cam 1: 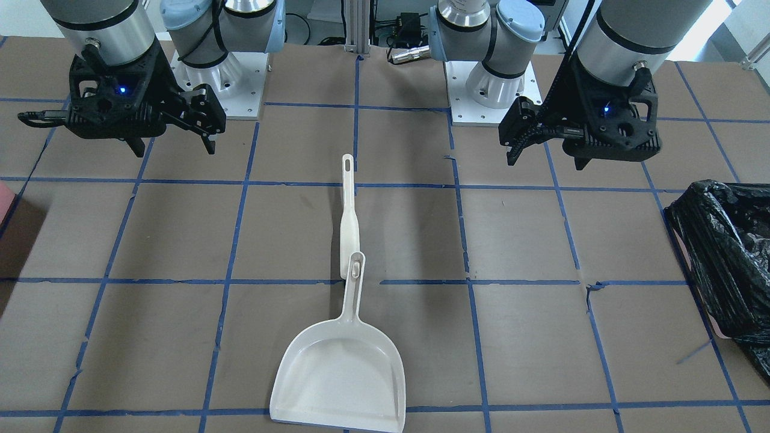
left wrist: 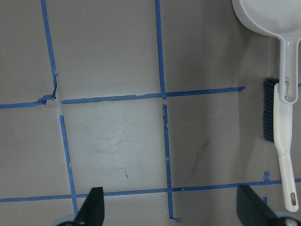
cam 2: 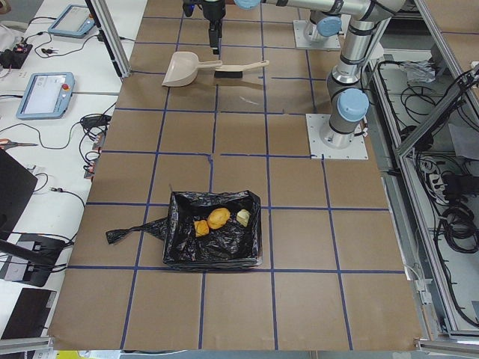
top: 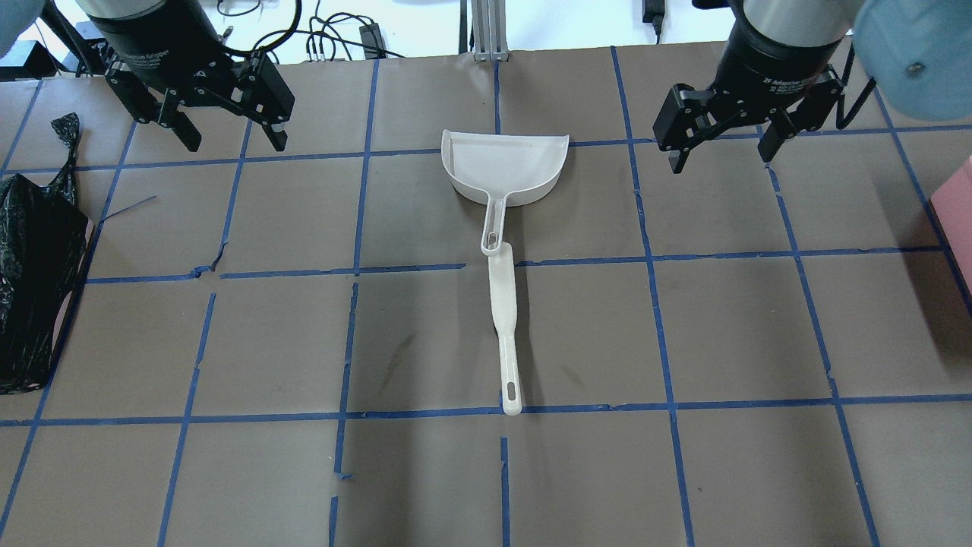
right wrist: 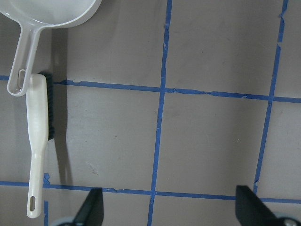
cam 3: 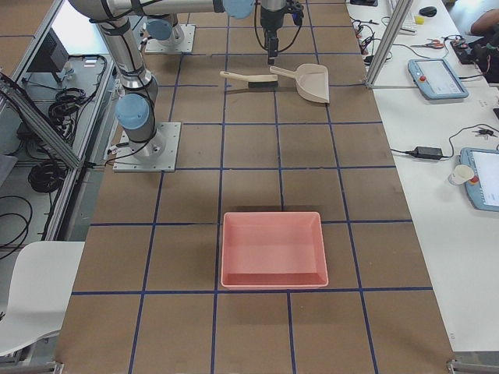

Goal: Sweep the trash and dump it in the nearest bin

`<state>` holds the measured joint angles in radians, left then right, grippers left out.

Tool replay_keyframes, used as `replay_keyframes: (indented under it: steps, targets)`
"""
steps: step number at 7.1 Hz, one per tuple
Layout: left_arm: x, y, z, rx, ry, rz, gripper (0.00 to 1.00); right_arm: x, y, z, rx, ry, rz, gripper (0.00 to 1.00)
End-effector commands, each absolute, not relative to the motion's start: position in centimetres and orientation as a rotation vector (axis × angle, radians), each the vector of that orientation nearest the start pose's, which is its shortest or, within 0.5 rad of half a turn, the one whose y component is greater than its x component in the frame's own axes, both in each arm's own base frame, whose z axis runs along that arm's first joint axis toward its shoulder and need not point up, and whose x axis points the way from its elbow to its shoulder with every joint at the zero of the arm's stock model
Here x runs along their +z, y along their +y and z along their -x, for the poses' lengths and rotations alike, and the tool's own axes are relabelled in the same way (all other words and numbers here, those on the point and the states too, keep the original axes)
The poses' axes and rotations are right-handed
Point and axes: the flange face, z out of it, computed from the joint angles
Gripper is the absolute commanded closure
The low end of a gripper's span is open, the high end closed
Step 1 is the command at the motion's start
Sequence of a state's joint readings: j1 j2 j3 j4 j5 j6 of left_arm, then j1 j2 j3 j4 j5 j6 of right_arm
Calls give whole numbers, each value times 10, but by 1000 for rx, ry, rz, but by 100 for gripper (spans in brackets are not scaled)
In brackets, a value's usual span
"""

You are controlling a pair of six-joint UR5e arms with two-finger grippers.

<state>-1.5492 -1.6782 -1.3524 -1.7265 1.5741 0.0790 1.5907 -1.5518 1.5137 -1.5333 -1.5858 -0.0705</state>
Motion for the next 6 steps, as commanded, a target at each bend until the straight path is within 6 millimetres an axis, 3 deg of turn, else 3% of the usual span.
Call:
replay_keyframes:
  steps: [1,6]
  targets:
    - [527,-534,123,56,3140,-94,0,504,-497,-142,-2,3154,143,0]
    - [528,-531,124,53,3149,-94,0,504,-497,-143,-4,3152,143,0]
